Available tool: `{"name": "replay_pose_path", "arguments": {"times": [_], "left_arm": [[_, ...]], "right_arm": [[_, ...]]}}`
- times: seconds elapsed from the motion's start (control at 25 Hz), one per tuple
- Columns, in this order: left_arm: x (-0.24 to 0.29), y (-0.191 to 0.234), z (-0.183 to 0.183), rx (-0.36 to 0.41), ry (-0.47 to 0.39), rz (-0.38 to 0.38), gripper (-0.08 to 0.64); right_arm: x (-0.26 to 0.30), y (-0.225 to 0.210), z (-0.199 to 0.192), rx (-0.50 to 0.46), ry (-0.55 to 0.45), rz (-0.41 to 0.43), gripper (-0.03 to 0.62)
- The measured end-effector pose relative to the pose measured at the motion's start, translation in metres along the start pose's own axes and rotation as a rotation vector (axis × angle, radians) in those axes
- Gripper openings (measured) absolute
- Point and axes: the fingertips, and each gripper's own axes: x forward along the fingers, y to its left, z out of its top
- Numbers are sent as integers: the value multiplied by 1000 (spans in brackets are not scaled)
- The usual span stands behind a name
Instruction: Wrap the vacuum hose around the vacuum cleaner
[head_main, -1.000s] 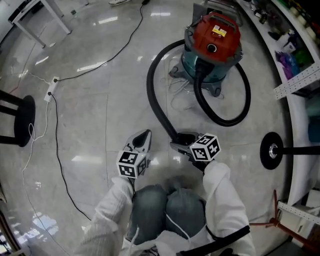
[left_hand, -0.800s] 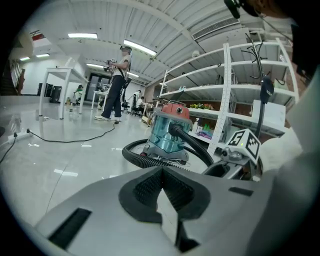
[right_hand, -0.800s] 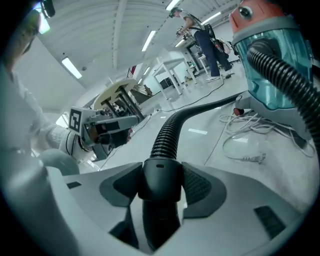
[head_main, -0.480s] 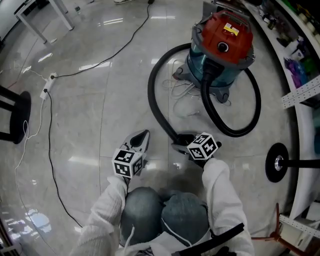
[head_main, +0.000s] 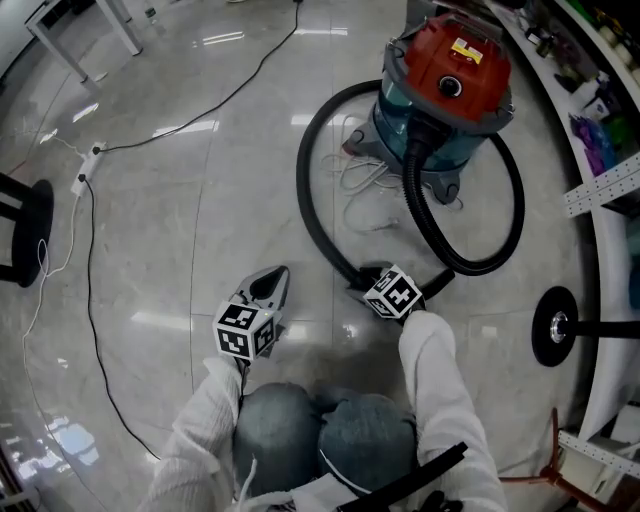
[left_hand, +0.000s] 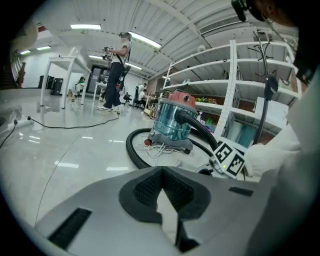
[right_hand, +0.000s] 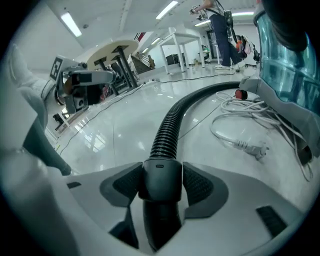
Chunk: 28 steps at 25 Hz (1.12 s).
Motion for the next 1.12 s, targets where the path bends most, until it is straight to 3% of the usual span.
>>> {"name": "replay_pose_path", "arguments": {"times": [0.2, 0.36, 0.48, 0.64, 0.8, 0.92, 1.12], "left_arm": [[-2, 0, 0, 10, 10, -17, 2], [-1, 0, 0, 11, 15, -23, 2], [0, 0, 1, 2, 6, -24, 2], [1, -3, 1, 34, 12, -33, 2], [-1, -1, 10, 13, -6, -21, 2], [-18, -5, 28, 5, 0, -1, 2], [-83, -33, 115, -35, -16, 22, 2]], "right_arm": [[-2, -6, -11, -27, 27, -47, 245], [-8, -21, -16, -111, 95, -117, 270], [-13, -30, -18, -87, 84, -156, 275], [-30, -57, -22, -26, 67, -281, 287], [-54, -71, -13, 133, -68, -318, 287], [-82, -47, 7, 236, -181, -279, 287], [-178, 27, 100, 361, -417, -161, 285]]}}
